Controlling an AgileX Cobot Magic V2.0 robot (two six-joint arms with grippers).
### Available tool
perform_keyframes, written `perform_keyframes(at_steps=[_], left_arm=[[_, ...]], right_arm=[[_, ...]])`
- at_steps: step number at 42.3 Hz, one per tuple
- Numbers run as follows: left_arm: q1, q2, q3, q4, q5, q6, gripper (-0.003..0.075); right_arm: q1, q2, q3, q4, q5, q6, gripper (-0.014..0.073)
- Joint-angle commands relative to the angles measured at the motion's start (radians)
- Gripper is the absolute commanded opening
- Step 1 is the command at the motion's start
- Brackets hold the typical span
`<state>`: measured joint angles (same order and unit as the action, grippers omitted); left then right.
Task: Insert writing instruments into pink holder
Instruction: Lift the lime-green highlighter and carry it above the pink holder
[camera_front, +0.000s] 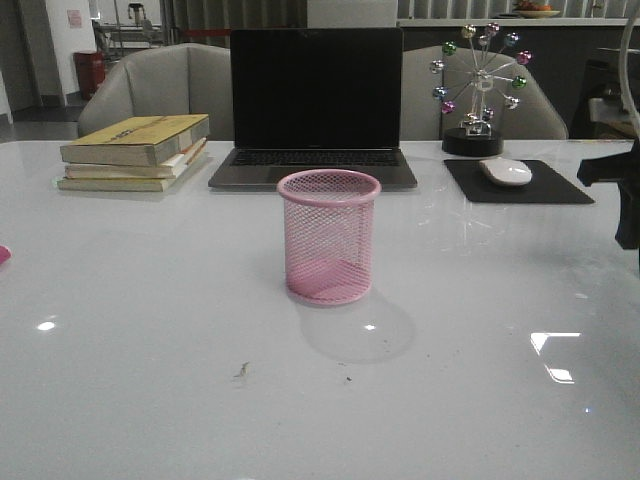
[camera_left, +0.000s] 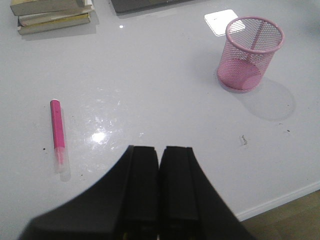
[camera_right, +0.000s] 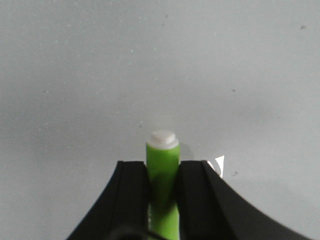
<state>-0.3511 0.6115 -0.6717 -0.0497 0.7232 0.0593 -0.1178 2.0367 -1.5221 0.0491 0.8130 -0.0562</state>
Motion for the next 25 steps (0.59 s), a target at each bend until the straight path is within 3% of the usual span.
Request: perform_keyframes(at_steps=[1,11,18,25], left_arm=[[-0.007,0.007,-0.034,-0.010,-0.071,-0.001,0.0091],[-0.007,0.007,-0.034,-0.010,-0.071,-0.001,0.0091],[-0.007,0.007,-0.034,-0.010,-0.071,-0.001,0.0091],[-0.007,0.007,-0.034,-0.010,-0.071,-0.001,0.0091]], right_arm=[[0.017,-0.167,0.044,0.029,-0.110,-0.020,0.0146],[0.133,-0.462,0.341,0.121,-0.494,-0.068,0.0146],[0.282,-0.627,0.511,0.149,-0.794,-0.067,0.0146],[0.471,-0.676,0.592,0.154,-1.072,-0.067,0.0146]])
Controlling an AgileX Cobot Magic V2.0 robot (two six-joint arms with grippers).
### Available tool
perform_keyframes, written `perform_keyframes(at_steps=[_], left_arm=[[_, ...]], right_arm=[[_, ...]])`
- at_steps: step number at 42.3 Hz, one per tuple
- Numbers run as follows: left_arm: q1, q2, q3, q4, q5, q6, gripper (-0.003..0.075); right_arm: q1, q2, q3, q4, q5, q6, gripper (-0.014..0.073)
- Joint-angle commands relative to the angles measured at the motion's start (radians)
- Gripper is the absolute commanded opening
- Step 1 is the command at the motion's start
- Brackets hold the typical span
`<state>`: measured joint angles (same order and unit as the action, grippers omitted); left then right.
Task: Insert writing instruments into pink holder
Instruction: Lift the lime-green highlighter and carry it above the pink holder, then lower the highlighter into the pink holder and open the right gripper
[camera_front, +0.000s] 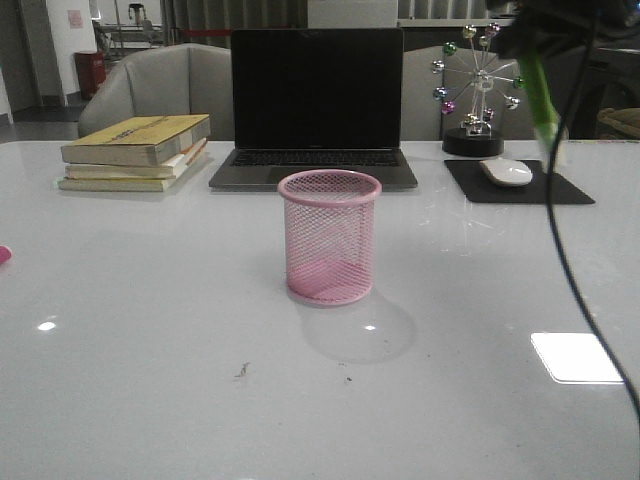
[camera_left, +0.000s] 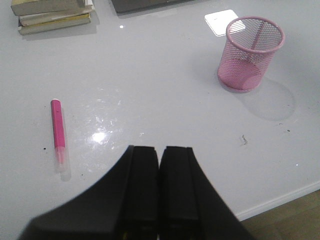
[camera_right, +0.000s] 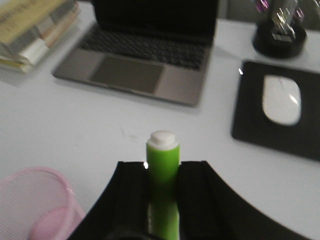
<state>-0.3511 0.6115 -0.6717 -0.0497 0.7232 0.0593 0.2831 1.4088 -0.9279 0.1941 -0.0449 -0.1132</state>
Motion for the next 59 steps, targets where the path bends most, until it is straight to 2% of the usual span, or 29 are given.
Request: perform_keyframes(at_steps=[1,9,18,24,28,32,36,40,45,48,54,59], left_arm=[[-0.007,0.007,-0.034,-0.010,-0.071,-0.001,0.0091],[-0.007,0.007,-0.034,-0.010,-0.071,-0.001,0.0091],[-0.007,0.007,-0.034,-0.010,-0.071,-0.001,0.0091],[-0.007,0.007,-0.034,-0.010,-0.071,-0.001,0.0091],[-0.007,0.007,-0.034,-0.010,-0.071,-0.001,0.0091],[-0.007,0.007,-0.034,-0.010,-0.071,-0.001,0.0091],[-0.007,0.007,-0.034,-0.010,-0.071,-0.001,0.0091],[-0.007,0.007,-0.034,-0.010,-0.071,-0.001,0.0091],[-0.007,0.007,-0.034,-0.010,-0.071,-0.001,0.0091],[-0.007,0.007,-0.034,-0.010,-0.071,-0.001,0.0091],[-0.007,0.007,-0.034,-0.010,-0.071,-0.001,0.0091],[-0.007,0.007,-0.034,-0.010,-0.071,-0.001,0.0091]], right_arm=[[0.093,-0.044,0.000,0.009,-0.243,-0.010,0.0146],[0.253,0.040,-0.001,0.007,-0.507,-0.010,0.0146],[0.307,0.196,-0.001,-0.038,-0.762,-0.010,0.0146],[0.308,0.312,-0.001,-0.132,-0.844,-0.010,0.0146],[0.308,0.367,-0.001,-0.138,-0.845,-0.010,0.0148],[0.308,0.409,-0.001,-0.137,-0.845,-0.010,0.0205],[0.308,0.422,-0.001,-0.137,-0.817,-0.010,0.0332],[0.308,0.420,-0.001,-0.131,-0.805,-0.010,0.0425],[0.308,0.374,-0.001,-0.104,-0.779,-0.010,0.0451],[0.307,0.317,-0.001,-0.079,-0.704,-0.010,0.0451],[0.307,0.137,-0.003,-0.069,-0.401,-0.011,0.0445],[0.306,-0.039,-0.007,-0.070,-0.080,-0.011,0.0445]])
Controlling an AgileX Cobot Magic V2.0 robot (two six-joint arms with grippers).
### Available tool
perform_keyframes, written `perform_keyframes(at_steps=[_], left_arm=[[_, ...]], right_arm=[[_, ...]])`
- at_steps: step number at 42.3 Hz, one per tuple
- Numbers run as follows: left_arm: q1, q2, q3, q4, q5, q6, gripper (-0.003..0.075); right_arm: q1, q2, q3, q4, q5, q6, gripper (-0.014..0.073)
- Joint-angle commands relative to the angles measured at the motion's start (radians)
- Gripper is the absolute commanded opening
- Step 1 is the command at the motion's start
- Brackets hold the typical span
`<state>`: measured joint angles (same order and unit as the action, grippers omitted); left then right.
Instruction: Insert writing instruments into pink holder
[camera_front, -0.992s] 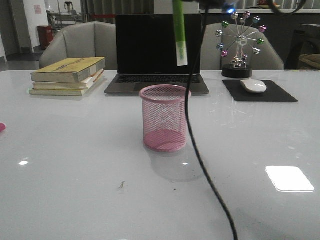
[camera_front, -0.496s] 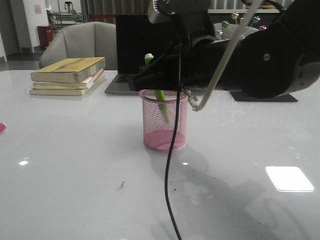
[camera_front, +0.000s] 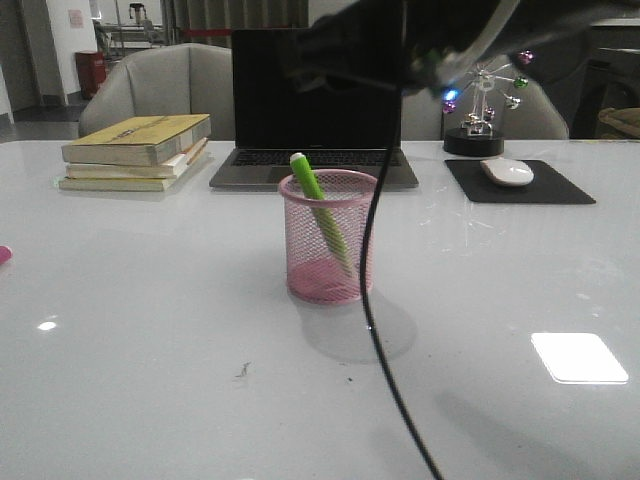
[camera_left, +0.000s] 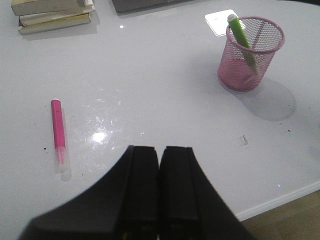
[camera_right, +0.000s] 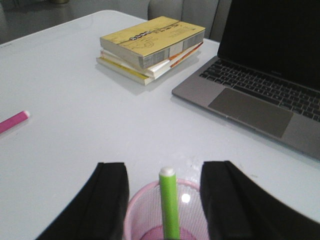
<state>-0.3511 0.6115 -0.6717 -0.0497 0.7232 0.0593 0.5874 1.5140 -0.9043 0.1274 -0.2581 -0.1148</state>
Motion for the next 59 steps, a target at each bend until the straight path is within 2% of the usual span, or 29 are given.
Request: perform_keyframes(at_steps=[1,12,18,21,33,48,51,53,59], left_arm=[[-0.007,0.007,-0.034,-0.010,-0.071,-0.001,0.0091],[-0.007,0.007,-0.034,-0.010,-0.071,-0.001,0.0091],[-0.007,0.007,-0.034,-0.010,-0.071,-0.001,0.0091],[-0.007,0.007,-0.034,-0.010,-0.071,-0.001,0.0091],[-0.007,0.007,-0.034,-0.010,-0.083,-0.001,0.0091],[-0.007,0.009,-0.034,-0.010,-0.100,-0.001,0.0102],[-0.007,0.030,-0.039,-0.003,-0.100,-0.016,0.0151],[-0.007,0.055,-0.044,0.007,-0.096,-0.021,0.0216],[-0.007,0.169,-0.084,0.023,-0.065,-0.048,0.0487]], right_arm=[[0.000,-0.182,-0.031,-0.005,0.204,-0.010,0.0445],[-0.078,-0.487,-0.032,-0.016,0.837,-0.008,0.0445],[-0.122,-0.580,-0.032,-0.037,1.062,0.029,0.0445],[-0.133,-0.615,-0.025,-0.069,1.119,0.068,0.0445],[-0.137,-0.744,0.051,-0.105,1.082,0.099,0.0445],[-0.137,-0.758,0.057,-0.105,1.090,0.099,0.0445],[-0.137,-0.758,0.057,-0.105,1.090,0.099,0.0445],[-0.137,-0.758,0.057,-0.105,1.090,0.099,0.0445],[-0.137,-0.758,0.057,-0.105,1.090,0.099,0.0445]])
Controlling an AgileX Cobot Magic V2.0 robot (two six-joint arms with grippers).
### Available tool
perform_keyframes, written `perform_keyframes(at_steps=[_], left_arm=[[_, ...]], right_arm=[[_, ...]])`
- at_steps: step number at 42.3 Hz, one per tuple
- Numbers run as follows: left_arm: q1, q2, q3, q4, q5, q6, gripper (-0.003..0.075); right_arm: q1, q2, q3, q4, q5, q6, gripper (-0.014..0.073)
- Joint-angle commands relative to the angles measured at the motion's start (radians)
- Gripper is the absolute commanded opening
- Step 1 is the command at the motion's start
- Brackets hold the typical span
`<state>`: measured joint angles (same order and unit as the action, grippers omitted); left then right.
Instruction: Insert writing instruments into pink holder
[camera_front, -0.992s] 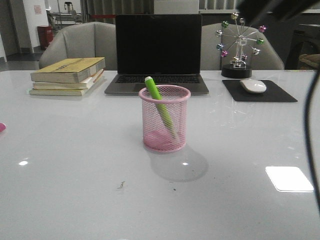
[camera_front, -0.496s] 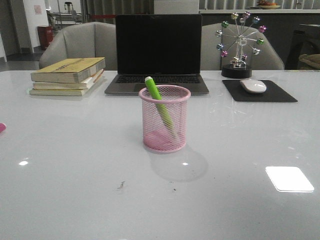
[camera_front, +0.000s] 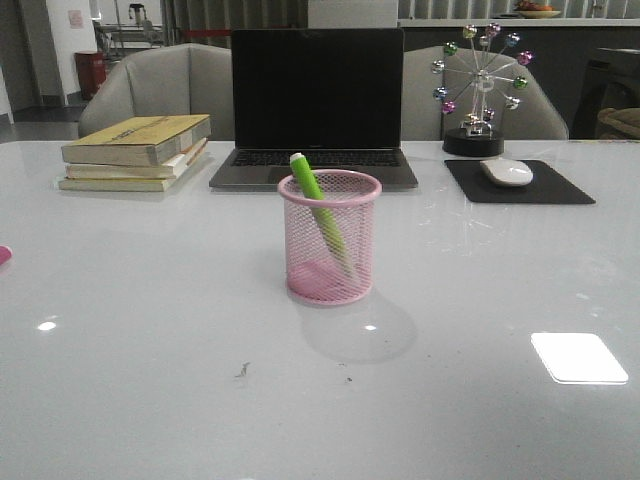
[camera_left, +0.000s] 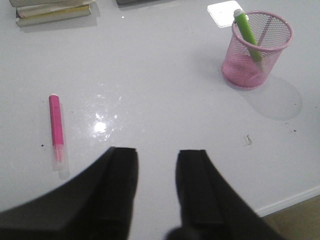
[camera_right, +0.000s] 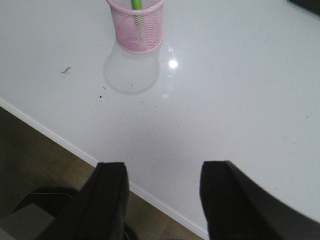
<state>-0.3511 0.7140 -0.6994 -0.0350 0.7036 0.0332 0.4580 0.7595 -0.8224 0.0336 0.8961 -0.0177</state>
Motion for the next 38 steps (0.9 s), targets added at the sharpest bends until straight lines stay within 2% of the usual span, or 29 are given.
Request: perform_keyframes(at_steps=[1,3,5,10,24,38], left_arm=[[-0.007,0.087,-0.068,0.011,-0.039,-0.022,0.0522],[-0.007,0.136,-0.085,0.022,-0.032,-0.022,0.0582],[-0.005,0.182,-0.103,0.035,-0.030,-0.022,0.0603],[0.032,0.310,-0.166,0.043,-0.020,-0.022,0.0604],[0.241,0.701,-0.366,0.043,-0.001,-0.020,0.0603],[0.322,1.021,-0.576,0.043,0.041,-0.020,0.0603]], right_arm=[[-0.007,-0.004,-0.025,-0.011,-0.064,0.002,0.0445],[-0.007,-0.004,-0.025,-0.011,-0.064,0.002,0.0445],[-0.007,-0.004,-0.025,-0.011,-0.064,0.002,0.0445],[-0.007,-0.004,-0.025,-0.011,-0.064,0.002,0.0445],[-0.007,-0.004,-0.025,-0.011,-0.064,0.002,0.0445],[-0.007,-0.004,-0.025,-0.011,-0.064,0.002,0.0445]])
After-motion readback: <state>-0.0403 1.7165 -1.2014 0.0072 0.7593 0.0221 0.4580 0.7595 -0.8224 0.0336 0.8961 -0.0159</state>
